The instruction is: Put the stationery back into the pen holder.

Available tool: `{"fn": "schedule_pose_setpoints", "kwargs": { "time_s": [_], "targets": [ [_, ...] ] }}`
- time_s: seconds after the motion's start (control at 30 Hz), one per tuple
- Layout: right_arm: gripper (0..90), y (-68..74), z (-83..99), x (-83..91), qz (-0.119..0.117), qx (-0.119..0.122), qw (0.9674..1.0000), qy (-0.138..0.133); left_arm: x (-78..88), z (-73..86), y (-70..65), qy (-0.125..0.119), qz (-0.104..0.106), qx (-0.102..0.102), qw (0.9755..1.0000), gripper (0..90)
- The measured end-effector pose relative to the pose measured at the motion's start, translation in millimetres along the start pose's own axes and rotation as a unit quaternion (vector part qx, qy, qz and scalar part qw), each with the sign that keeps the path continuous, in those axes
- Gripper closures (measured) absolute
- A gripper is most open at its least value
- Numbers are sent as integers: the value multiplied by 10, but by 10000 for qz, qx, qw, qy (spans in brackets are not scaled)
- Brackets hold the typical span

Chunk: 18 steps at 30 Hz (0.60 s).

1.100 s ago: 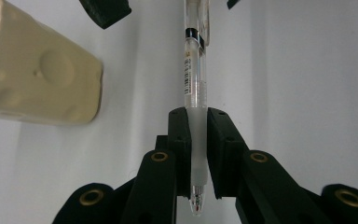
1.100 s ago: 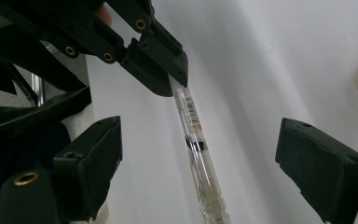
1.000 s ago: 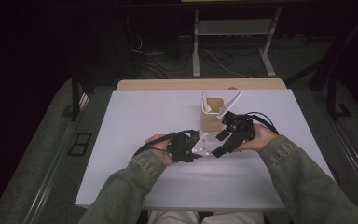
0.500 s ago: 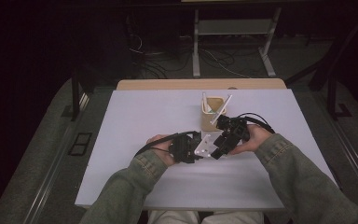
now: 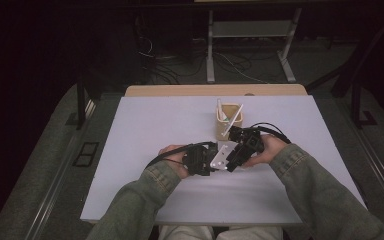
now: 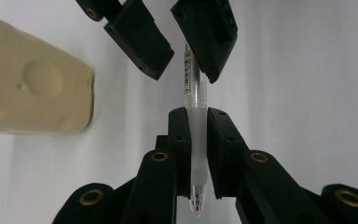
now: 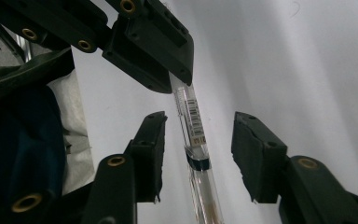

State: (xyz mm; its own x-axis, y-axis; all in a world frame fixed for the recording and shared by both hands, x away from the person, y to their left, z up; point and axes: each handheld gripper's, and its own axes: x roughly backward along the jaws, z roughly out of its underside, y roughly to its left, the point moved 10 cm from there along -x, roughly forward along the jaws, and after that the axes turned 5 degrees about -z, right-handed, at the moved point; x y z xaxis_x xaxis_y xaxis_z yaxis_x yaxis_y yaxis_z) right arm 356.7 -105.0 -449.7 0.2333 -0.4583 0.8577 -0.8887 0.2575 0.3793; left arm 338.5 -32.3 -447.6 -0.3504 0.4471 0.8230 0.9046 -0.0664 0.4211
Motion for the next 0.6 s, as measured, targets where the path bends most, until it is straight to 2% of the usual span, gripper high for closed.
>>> {"fn": "schedule_pose_setpoints", "kwargs": {
  "time_s": [0.17,0.27,0.3,0.6],
  "targets": [
    [594,15,0,-19,-82,-28,10000,46,7,-17,-3,-49,-22,40,10000,791],
    [614,18,0,-30,-124,-30,9999,65,19,-14,6,-25,-25,-17,10000,790],
    [615,23,0,-32,-147,-38,9999,69,10,-30,-7,-108,-38,102,9999,791],
    [711,29,-8,-57,-237,-43,9997,89,12,-26,-1,-88,-43,64,9999,791]
  ]
}}
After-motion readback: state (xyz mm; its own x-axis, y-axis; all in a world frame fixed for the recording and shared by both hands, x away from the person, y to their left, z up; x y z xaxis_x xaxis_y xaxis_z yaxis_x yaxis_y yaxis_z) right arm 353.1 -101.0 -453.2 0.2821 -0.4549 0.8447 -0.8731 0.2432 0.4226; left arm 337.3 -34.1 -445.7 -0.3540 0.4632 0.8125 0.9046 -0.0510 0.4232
